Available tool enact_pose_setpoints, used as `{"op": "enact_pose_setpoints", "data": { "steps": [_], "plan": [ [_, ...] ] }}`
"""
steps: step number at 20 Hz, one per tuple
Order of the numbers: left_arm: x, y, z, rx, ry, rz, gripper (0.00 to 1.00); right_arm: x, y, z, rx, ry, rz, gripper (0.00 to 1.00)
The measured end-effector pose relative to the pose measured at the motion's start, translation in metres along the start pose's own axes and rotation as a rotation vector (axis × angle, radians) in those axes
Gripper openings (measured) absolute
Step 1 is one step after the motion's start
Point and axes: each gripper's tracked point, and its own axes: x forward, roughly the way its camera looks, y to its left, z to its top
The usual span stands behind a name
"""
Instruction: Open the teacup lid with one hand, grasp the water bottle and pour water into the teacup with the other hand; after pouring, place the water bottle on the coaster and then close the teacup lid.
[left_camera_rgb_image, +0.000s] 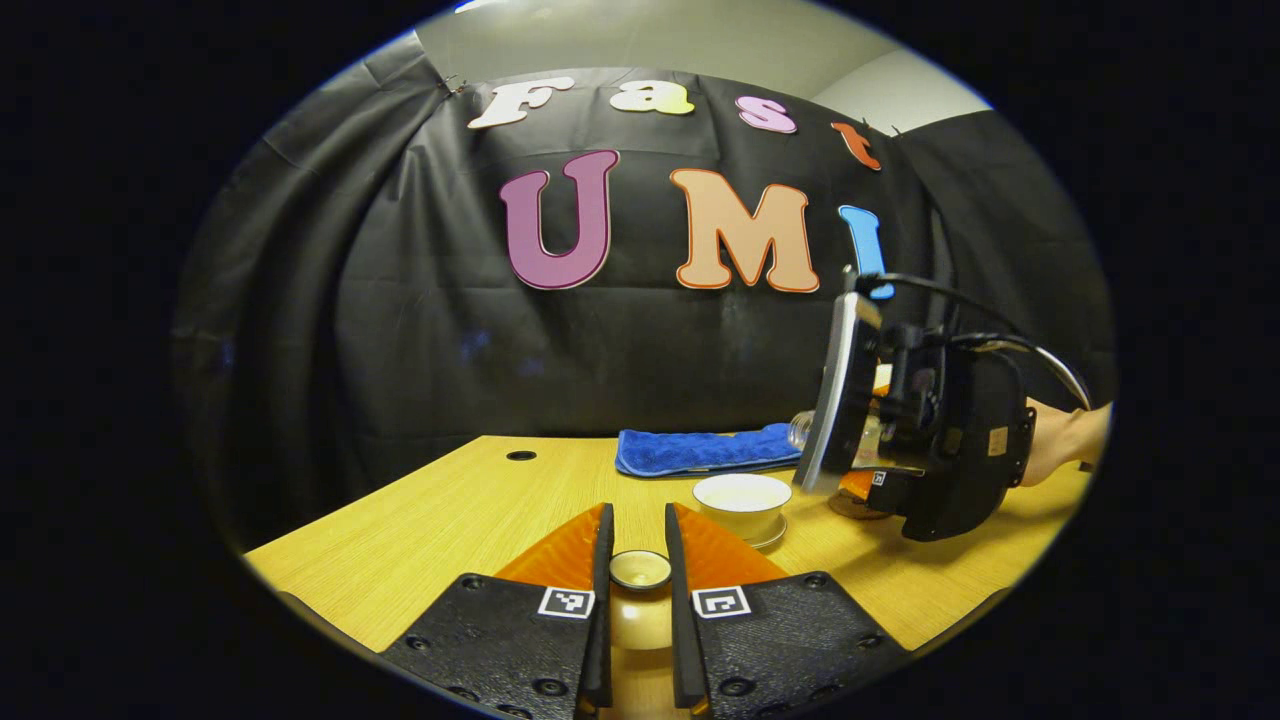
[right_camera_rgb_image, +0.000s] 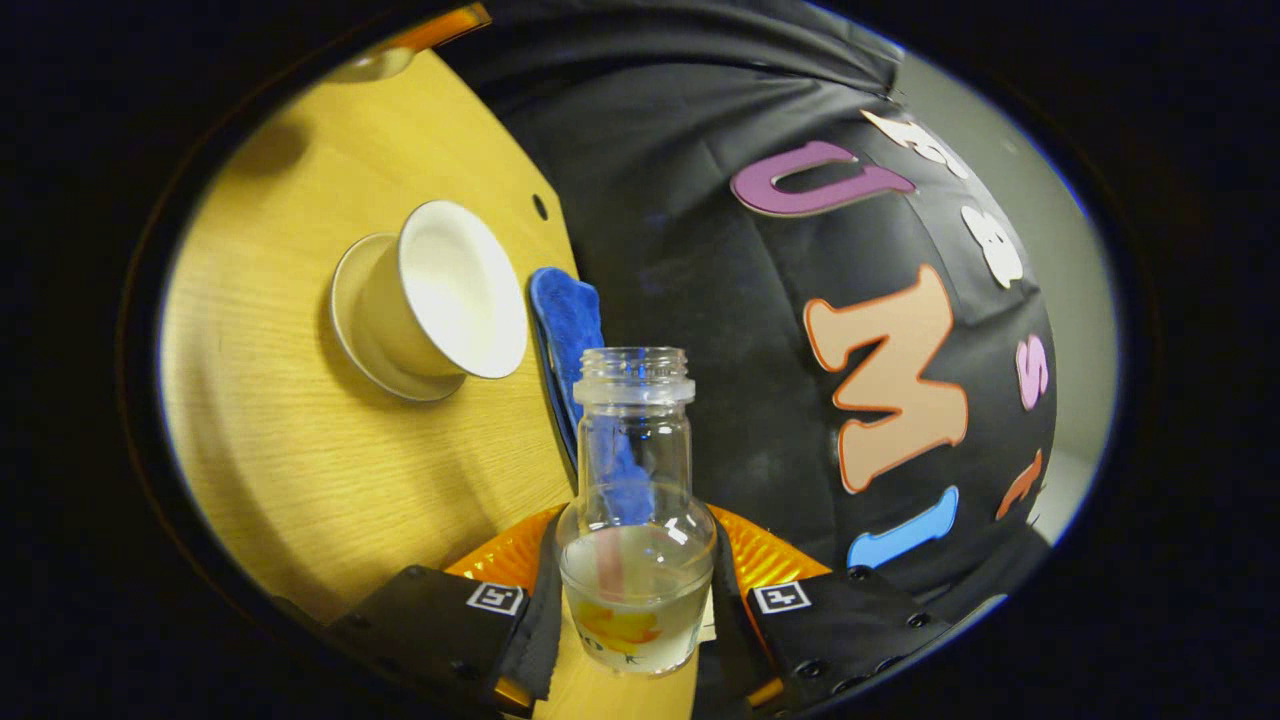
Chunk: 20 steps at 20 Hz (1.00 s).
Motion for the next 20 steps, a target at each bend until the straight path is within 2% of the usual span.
{"op": "enact_pose_setpoints", "data": {
  "steps": [1, 4, 10, 20],
  "plan": [
    [0.000, 0.000, 0.000, 0.000, 0.001, 0.000, 0.21, 0.001, 0.002, 0.002, -0.032, -0.003, 0.008, 0.69],
    [0.000, -0.002, -0.001, -0.001, 0.002, -0.003, 0.21, 0.004, 0.008, 0.011, -0.116, -0.008, 0.030, 0.67],
    [-0.001, -0.001, 0.000, -0.002, 0.001, -0.004, 0.21, 0.011, 0.008, 0.014, -0.264, -0.013, 0.034, 0.68],
    [-0.002, -0.001, 0.001, -0.002, 0.001, 0.002, 0.21, 0.015, 0.000, 0.028, -0.401, -0.033, 0.004, 0.68]
  ]
}}
